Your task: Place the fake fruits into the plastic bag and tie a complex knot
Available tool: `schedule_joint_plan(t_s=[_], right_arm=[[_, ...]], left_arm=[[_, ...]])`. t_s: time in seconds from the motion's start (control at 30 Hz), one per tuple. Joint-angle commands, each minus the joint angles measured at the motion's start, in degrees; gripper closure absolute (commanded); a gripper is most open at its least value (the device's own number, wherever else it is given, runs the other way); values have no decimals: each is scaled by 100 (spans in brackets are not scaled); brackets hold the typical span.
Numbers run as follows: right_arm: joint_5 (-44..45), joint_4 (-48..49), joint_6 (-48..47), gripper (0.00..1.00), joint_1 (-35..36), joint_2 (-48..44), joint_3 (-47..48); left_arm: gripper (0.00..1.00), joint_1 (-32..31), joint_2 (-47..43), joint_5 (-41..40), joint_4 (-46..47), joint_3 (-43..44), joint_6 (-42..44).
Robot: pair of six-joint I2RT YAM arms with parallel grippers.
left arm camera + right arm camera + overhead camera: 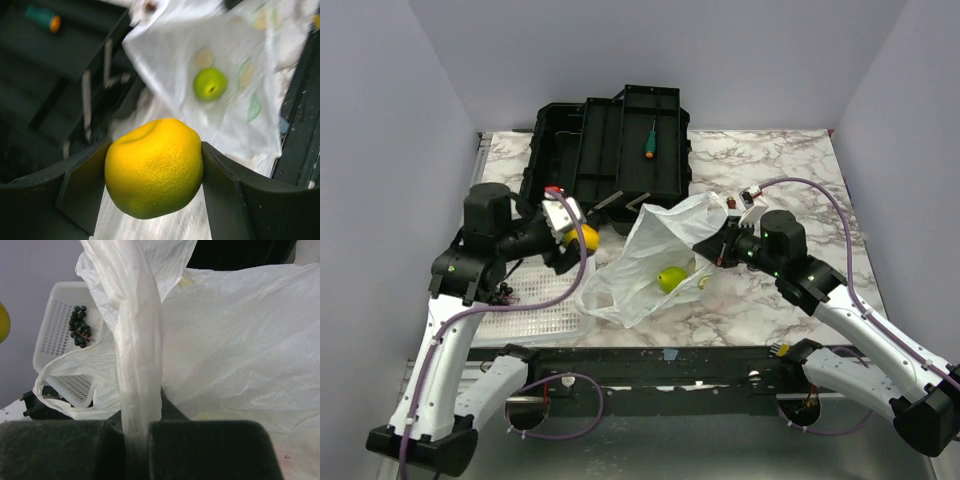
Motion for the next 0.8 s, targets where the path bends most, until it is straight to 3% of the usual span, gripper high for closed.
schedule_joint_plan(t_s=[0.0,0.1,0.33,0.63,0.77], right_arm=[[126,183,226,99,-27,-7,190],[84,209,217,99,-36,-4,161],[47,183,125,99,-82,50,213],[-120,150,262,99,-183,68,192],[-152,105,299,99,-203,92,213]], left_arm=[[47,-1557,56,455,2442,-668,-333],[46,-2386,600,143,3003,-930,225],[48,-3091,1821,313,4427,-1475,1354],[48,-3498,3163,-227,6613,-1628,2071],[44,-3632,3716,-490,7139,-1735,2623]])
